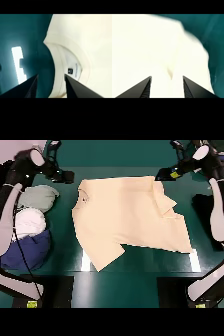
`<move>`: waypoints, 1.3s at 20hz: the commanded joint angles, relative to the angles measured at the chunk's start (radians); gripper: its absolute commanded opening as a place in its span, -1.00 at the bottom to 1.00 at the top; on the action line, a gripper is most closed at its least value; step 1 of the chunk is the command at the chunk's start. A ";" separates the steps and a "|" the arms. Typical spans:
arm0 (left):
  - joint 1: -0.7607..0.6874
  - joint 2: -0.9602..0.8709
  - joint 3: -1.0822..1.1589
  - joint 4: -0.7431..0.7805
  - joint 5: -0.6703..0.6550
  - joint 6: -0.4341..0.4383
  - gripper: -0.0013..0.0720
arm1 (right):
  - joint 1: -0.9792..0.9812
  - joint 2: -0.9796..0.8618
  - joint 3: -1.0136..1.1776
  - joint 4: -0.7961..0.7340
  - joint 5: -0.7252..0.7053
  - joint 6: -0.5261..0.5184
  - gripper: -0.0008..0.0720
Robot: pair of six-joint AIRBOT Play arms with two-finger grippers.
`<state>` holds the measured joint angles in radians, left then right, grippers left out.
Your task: Fold the shirts.
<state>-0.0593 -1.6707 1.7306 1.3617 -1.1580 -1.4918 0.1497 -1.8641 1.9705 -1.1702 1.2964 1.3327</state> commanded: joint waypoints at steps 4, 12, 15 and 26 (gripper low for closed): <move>0.112 0.142 -0.206 -0.136 -0.243 0.014 0.18 | -0.142 0.267 -0.341 0.162 0.080 -0.075 0.20; 0.069 0.512 -0.982 -0.350 -0.003 0.006 0.18 | -0.273 0.557 -0.719 0.262 0.078 -0.140 0.26; 0.009 0.525 -1.105 -0.454 0.101 0.027 0.18 | -0.304 0.620 -0.791 0.262 0.073 -0.141 0.26; -0.099 0.526 -1.134 -0.472 0.300 -0.027 -0.78 | -0.472 0.743 -0.837 0.251 0.156 -0.141 0.26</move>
<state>-0.1524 -1.1477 0.6003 0.9024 -0.8810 -1.5089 -0.2726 -1.1416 1.1374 -0.9134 1.4158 1.1923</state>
